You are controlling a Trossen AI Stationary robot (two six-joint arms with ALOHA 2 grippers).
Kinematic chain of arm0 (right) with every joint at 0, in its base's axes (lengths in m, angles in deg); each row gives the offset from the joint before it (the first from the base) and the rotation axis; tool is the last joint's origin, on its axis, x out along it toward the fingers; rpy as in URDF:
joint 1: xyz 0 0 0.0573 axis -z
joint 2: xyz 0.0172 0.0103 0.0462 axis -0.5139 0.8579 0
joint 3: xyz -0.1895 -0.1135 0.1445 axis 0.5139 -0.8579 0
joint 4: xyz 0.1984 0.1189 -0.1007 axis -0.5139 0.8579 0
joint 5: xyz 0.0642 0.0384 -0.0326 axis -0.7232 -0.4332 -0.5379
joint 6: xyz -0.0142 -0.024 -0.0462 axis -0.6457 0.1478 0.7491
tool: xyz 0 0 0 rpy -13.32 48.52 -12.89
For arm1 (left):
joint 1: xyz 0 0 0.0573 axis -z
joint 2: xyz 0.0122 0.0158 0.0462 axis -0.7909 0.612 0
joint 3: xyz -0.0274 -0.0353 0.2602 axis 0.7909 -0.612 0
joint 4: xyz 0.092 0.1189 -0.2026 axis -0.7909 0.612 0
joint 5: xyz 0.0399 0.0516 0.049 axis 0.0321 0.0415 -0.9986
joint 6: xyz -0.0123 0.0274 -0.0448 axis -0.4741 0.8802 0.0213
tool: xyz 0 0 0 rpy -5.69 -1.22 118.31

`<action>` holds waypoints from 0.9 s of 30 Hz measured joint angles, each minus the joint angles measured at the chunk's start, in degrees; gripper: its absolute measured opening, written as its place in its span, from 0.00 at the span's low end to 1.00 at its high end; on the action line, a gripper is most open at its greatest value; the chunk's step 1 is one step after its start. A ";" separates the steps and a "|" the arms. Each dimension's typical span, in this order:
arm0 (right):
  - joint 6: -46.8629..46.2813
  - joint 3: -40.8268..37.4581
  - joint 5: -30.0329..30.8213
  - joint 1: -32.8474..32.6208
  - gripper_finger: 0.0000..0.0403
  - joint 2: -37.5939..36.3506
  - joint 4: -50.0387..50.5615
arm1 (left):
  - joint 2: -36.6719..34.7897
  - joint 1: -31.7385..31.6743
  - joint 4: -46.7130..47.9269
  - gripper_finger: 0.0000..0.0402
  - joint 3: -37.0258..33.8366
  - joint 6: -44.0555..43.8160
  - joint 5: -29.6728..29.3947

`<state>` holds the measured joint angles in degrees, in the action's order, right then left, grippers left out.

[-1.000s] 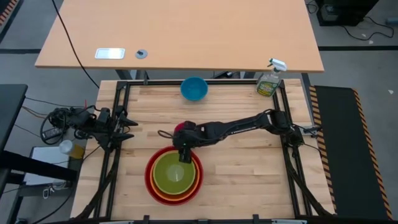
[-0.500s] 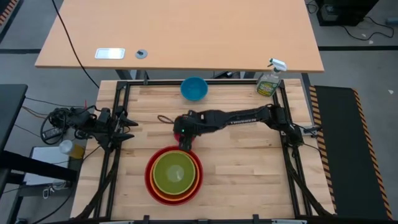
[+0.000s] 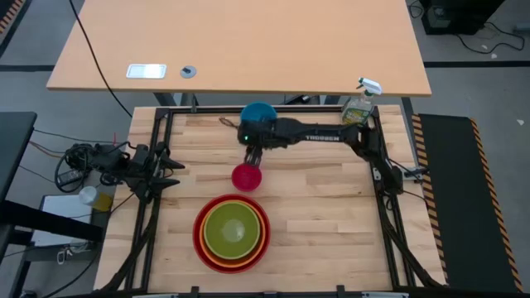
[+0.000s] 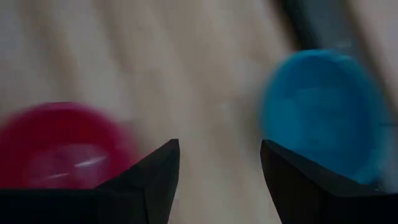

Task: Nest bowls inside each other
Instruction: Stack the blue bowl onto the green bowl

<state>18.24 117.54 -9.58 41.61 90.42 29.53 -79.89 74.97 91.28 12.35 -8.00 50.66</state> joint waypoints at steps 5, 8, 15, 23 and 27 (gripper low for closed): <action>7.11 -2.72 3.81 4.48 0.58 0.00 -5.61 | 0.00 -0.01 0.00 0.60 0.00 -0.04 -0.20; 9.58 -4.38 -0.80 7.31 0.60 -0.04 -8.14 | 0.00 -0.03 0.11 0.60 0.00 -0.04 -0.74; 14.51 -9.69 -3.46 10.19 0.70 -0.03 -9.41 | 0.00 -0.03 0.64 0.60 0.00 -0.02 -1.01; 15.91 -11.81 1.99 9.93 0.72 -0.09 -7.67 | 2.61 -0.04 4.43 0.60 -0.02 -2.90 -8.40; 16.26 -8.29 2.70 8.94 0.70 -0.09 -3.89 | 11.01 -0.19 0.65 0.58 0.26 -1.39 -16.71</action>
<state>34.50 109.25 -6.88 50.55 90.34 25.64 -68.88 74.78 91.93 12.61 -9.38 33.94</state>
